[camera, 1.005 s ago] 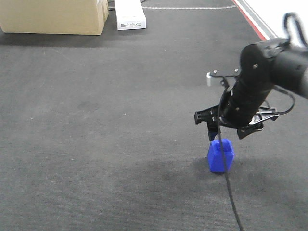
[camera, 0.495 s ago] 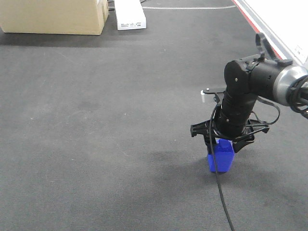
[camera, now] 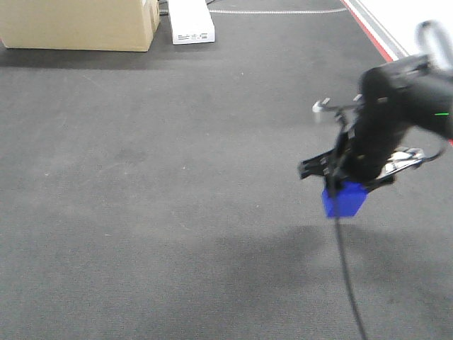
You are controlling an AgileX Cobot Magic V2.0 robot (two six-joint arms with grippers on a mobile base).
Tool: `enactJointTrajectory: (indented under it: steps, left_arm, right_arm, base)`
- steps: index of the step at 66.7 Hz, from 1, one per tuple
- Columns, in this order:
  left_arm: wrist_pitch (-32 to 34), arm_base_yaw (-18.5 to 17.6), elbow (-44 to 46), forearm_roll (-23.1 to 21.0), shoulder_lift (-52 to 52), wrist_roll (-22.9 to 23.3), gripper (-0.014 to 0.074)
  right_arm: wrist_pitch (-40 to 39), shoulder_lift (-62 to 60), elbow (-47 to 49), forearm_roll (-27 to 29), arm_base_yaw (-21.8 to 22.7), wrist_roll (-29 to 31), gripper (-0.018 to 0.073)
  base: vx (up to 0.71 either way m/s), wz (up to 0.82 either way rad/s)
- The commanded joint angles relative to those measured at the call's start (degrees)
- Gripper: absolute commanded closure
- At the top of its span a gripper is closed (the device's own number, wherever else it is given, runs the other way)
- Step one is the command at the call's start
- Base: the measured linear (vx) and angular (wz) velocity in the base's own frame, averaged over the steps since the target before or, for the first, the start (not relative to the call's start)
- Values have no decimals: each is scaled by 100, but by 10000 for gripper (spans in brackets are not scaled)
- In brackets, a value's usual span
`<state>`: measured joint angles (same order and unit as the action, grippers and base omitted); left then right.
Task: Pour parts from conveyor to right shelf
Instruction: 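Lift the blue block off the conveyor with the right gripper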
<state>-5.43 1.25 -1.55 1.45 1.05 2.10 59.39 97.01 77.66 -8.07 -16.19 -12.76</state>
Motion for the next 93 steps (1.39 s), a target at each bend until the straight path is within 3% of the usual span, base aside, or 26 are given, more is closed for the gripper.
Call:
enactJointTrajectory:
  steps: [1, 10, 20, 24, 30, 41, 48, 61, 77, 93]
  left_arm:
    - [413, -32, 112, -35, 33, 42, 603]
    - [413, -32, 112, -35, 33, 42, 603]
    - [413, -32, 112, -35, 33, 42, 603]
    - [413, -32, 112, -35, 33, 42, 603]
    - [413, -32, 112, -35, 33, 42, 603]
    - [413, -32, 112, -35, 33, 42, 603]
    - [413, -32, 112, -35, 33, 42, 603]
    - [413, -32, 112, -35, 33, 42, 603]
    - [413, -32, 112, -35, 33, 42, 603]
    - [413, -32, 112, -35, 33, 42, 603]
  right_arm:
    - [-534, -845, -280, -181, 45, 162, 568]
    - [-1048, -1690, -1044, -276, 45, 221, 564]
    - [-993, -2378, -1518, -537, 93, 215, 561]
    - [-952, -2599, -1619, -474, 315, 223, 561]
    - [-883, -2819, -1713, -147, 911, 452, 561]
    - [-727, -3211, -1720, 1243, 2095, 1862, 561]
    - [-813, -3495, -1720, 1827, 2437, 2328, 561]
    - [-898, -4198, -1720, 1853, 2425, 2616, 561]
    - [-1073, -4940, -1786, 1868, 2425, 2326, 561]
    - [-1952, -5852, -3331, 2240, 2425, 2314, 561]
  base:
    - [0, 0]
    - [0, 0]
    - [0, 0]
    - [0, 0]
    - [0, 0]
    - [0, 0]
    - [0, 0]
    - [0, 0]
    - [0, 0]
    - [0, 0]
